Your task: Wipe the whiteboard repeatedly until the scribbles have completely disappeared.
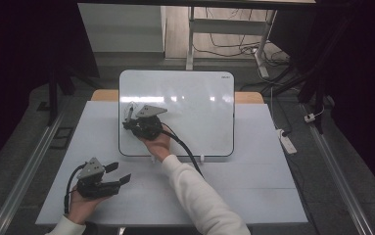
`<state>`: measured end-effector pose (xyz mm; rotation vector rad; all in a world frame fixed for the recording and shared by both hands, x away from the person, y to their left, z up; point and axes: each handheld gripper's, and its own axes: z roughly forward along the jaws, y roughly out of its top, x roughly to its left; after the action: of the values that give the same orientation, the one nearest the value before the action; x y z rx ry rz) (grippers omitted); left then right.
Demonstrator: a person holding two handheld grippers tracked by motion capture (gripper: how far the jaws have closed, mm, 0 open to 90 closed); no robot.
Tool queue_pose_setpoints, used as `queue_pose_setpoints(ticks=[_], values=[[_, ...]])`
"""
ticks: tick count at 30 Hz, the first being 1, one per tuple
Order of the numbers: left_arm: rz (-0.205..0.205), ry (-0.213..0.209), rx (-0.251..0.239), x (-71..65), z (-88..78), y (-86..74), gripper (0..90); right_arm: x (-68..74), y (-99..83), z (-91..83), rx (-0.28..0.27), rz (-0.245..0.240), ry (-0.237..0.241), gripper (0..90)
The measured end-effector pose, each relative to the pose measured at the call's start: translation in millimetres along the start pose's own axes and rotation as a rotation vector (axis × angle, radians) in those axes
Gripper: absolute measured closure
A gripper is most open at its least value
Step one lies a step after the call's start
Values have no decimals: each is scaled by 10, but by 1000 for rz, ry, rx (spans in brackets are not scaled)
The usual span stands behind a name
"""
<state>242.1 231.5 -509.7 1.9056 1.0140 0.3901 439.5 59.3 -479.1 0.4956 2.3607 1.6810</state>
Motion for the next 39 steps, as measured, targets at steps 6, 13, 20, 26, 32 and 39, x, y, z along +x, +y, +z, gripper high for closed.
queue_pose_setpoints(ticks=[6, 13, 20, 26, 32, 39], values=[[-1, 1, -1, 7, 1, -1, 320, -218, 123, -113, -91, 58, -75, 778], [-2, 3, -2, 11, -2, -2, 320, -268, 153, -140, -105, 51, -85, 777], [-3, 3, -1, 18, 0, -1, 320, -518, 357, -250, -161, 77, -154, 778], [-3, 3, -1, 22, 3, -2, 320, -563, 354, -235, -175, 101, -135, 777], [-5, 2, 0, 13, 5, -1, 320, -357, 257, -101, -89, 54, -68, 777], [-5, 3, -3, 14, 0, 0, 320, -525, 401, -166, -136, 80, -124, 777]])
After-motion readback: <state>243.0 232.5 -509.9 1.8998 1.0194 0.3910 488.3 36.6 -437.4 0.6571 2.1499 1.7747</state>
